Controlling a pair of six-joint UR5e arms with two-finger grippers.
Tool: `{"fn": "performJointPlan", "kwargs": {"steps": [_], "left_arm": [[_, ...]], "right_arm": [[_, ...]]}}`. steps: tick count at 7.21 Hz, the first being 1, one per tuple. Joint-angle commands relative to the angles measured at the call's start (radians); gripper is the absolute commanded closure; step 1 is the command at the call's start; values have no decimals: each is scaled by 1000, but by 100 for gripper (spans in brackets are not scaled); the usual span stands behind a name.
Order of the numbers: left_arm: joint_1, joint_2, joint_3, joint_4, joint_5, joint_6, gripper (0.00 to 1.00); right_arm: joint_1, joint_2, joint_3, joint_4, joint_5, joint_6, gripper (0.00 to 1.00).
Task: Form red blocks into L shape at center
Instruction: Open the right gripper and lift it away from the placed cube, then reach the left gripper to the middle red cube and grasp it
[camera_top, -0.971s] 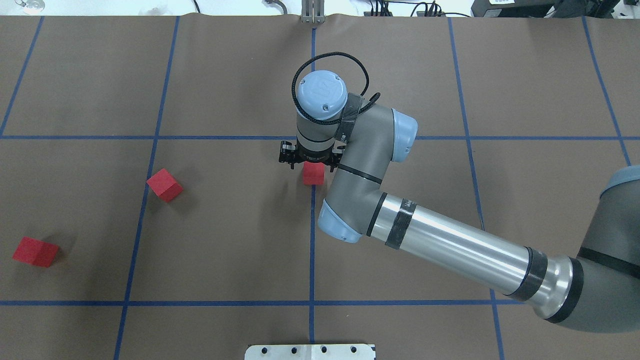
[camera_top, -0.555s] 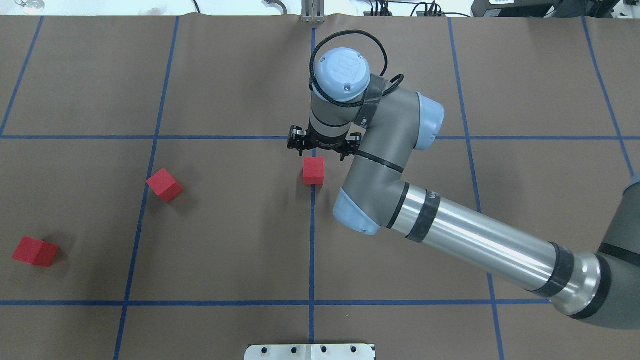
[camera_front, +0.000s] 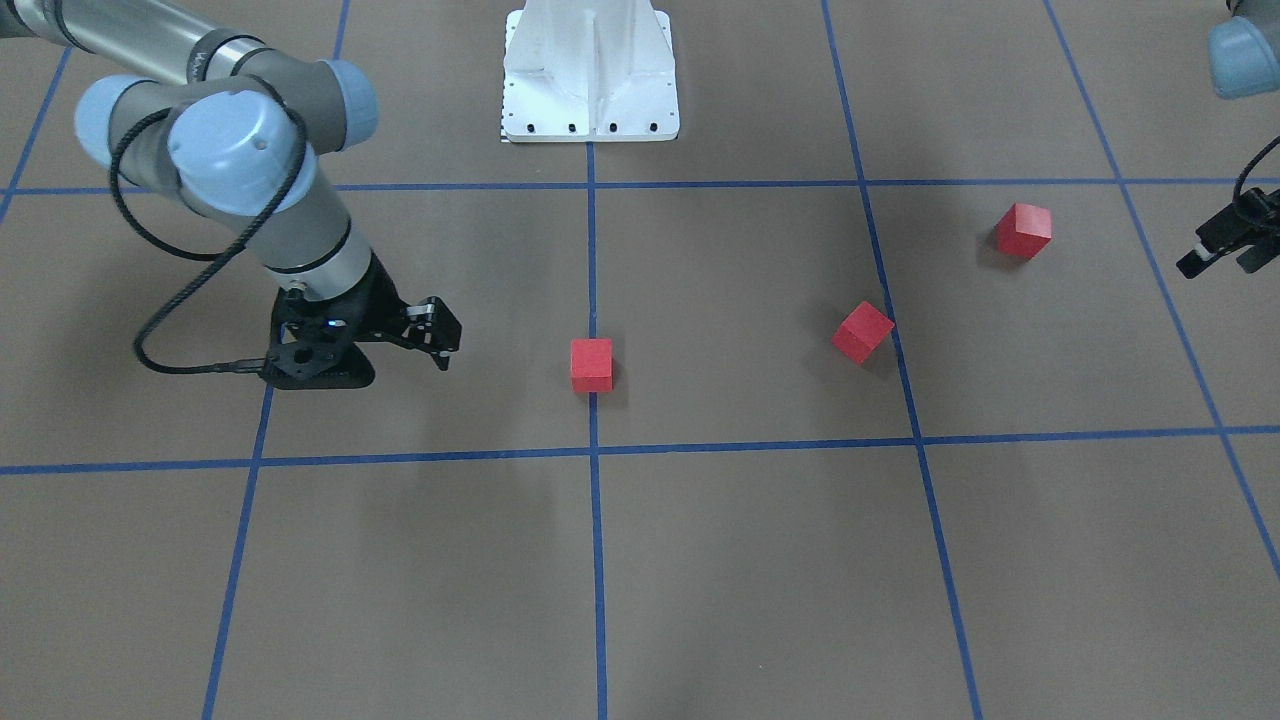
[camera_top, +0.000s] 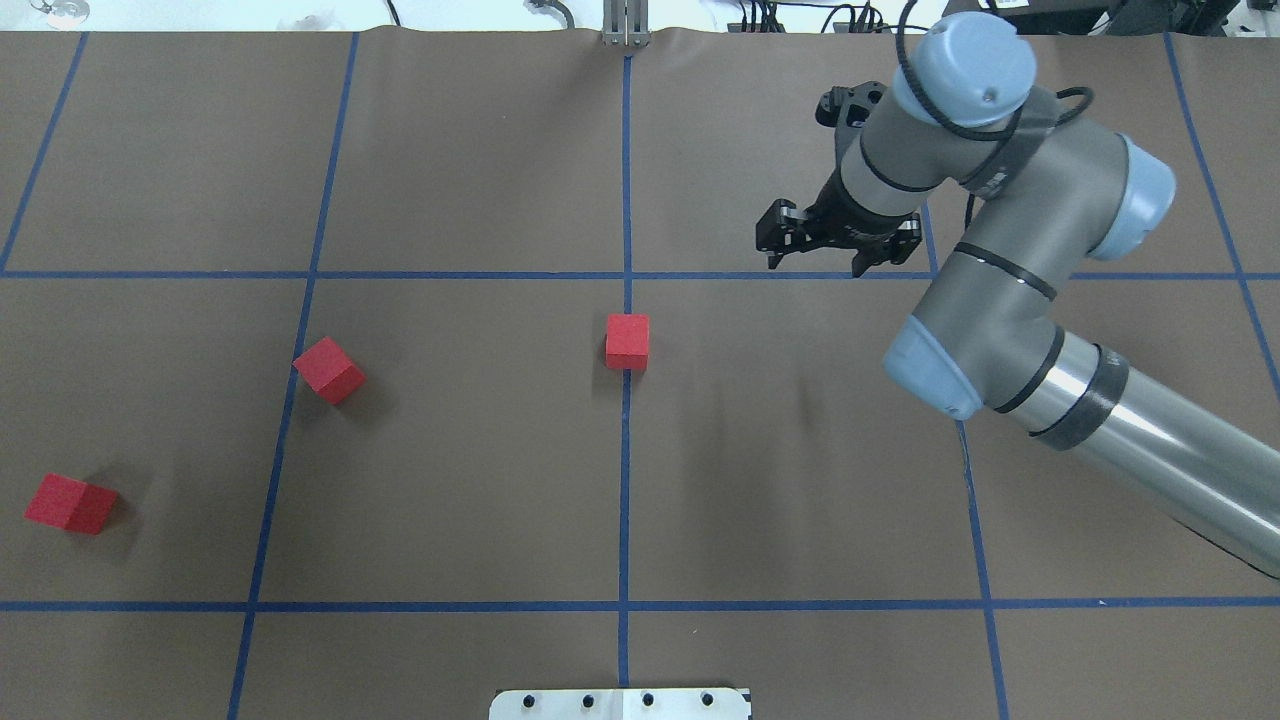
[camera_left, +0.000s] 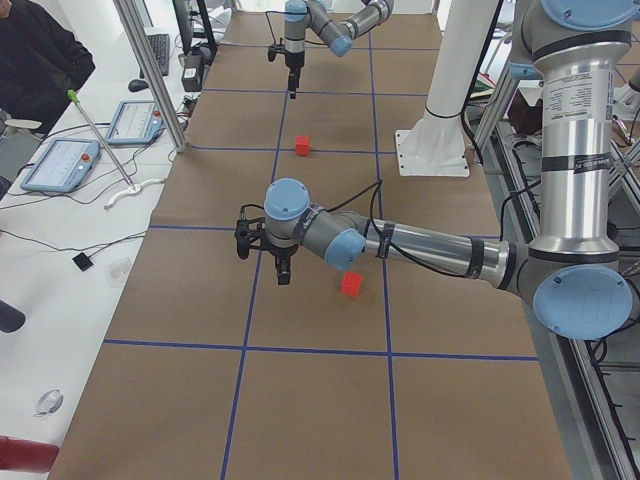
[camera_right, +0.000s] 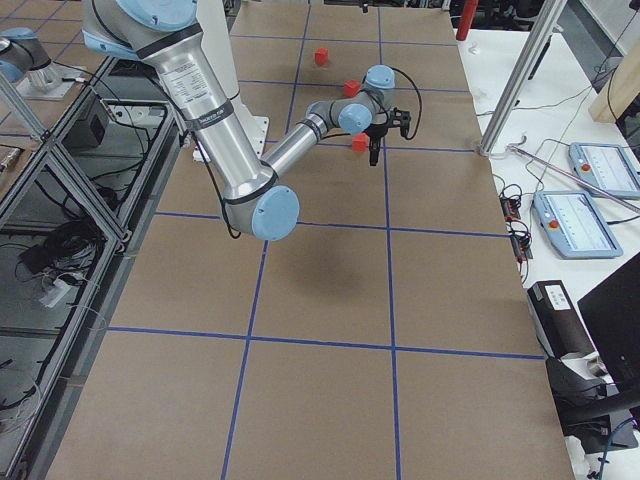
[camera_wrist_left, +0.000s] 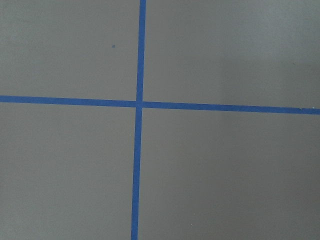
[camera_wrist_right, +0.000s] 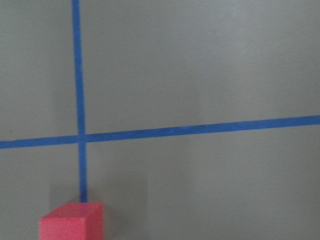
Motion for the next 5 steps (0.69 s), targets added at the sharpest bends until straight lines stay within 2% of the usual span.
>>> {"fn": "performJointPlan", "kwargs": {"steps": [1, 3, 4, 5], "left_arm": [[195, -99, -7, -75, 40, -309, 0], [348, -164, -10, -72, 205, -524, 0], [423, -197, -4, -64, 268, -645, 1], [471, -234, -1, -4, 296, -707, 1]], "right_arm": [[124, -106, 7, 6, 73, -188, 0], [180, -157, 8, 7, 95, -270, 0], [192, -178, 10, 9, 107, -278, 0], [204, -197, 11, 10, 108, -283, 0]]}}
